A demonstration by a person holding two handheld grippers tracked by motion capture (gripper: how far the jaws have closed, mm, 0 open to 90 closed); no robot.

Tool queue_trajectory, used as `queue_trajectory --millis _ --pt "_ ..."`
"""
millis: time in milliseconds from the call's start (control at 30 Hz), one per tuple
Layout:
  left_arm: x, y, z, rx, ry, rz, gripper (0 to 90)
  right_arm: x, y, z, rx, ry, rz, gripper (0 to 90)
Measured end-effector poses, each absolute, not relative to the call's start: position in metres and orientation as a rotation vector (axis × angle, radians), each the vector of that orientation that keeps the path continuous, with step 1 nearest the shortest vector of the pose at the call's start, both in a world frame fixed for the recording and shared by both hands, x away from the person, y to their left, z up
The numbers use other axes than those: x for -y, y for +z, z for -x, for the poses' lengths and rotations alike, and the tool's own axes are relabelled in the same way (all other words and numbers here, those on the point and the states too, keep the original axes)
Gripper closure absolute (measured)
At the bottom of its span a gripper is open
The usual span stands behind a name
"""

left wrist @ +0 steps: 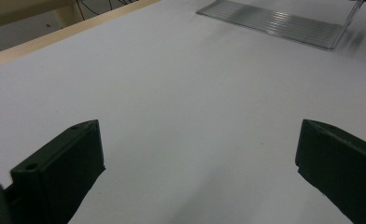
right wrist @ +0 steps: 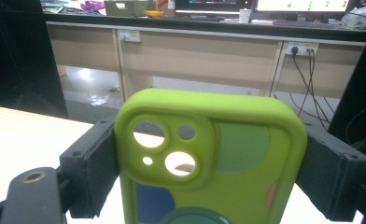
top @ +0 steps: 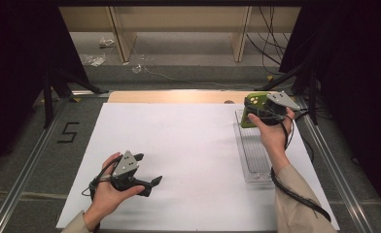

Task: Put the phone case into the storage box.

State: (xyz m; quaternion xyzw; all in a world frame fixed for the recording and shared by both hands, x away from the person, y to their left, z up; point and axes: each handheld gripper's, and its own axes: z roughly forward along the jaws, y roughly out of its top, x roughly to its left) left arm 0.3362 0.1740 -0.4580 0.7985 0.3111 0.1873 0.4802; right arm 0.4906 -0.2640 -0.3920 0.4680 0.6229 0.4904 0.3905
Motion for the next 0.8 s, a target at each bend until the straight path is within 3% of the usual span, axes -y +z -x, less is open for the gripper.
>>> queue_trajectory --millis 800 --pt "-0.1739 -0.458 -0.3359 -0.757 0.457 -1.949 0.5 0.2616 -0.3982 -0.5009 -1.599 1.227 -1.195 16.9"
